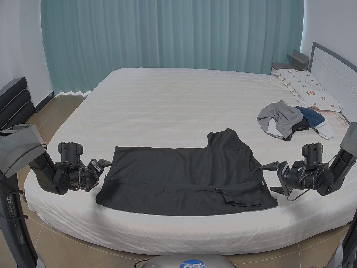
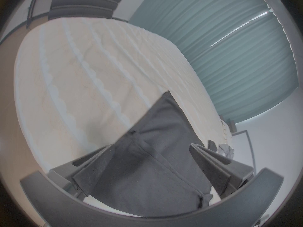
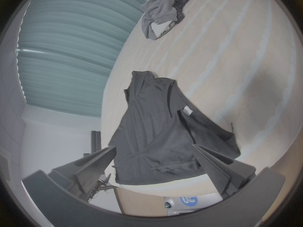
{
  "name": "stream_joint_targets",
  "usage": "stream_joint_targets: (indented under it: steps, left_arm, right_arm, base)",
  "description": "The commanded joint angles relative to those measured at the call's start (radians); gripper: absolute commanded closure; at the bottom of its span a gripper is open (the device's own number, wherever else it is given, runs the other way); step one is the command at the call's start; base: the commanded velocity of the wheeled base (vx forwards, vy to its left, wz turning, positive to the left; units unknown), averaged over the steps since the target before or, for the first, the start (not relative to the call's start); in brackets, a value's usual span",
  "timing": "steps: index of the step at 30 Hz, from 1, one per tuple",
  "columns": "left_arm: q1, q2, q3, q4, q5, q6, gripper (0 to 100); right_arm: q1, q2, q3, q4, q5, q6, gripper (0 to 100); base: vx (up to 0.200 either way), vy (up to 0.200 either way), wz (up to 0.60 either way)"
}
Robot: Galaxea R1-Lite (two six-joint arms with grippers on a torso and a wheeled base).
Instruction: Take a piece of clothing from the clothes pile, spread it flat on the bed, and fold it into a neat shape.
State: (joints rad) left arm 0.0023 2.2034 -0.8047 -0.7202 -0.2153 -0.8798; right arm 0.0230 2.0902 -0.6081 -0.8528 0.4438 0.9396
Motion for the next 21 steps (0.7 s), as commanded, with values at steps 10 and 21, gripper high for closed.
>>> stream_joint_targets:
  steps: [10, 21]
  left_arm:
    - [0.011, -0.033, 0.025, 0.022, -0.045, -0.073, 0]
    - [0.011, -0.01, 0.015, 0.024, -0.044, -0.071, 0]
  right_arm:
    - [0.103, 0.113, 0.192, -0.341, -0.059, 0.007, 0]
    - [0.138, 0.182, 0.199, -0.348, -0.223, -0.093, 0]
  base:
    - [0.0, 0.0, 0.0]
    - [0.0, 0.0, 0.0]
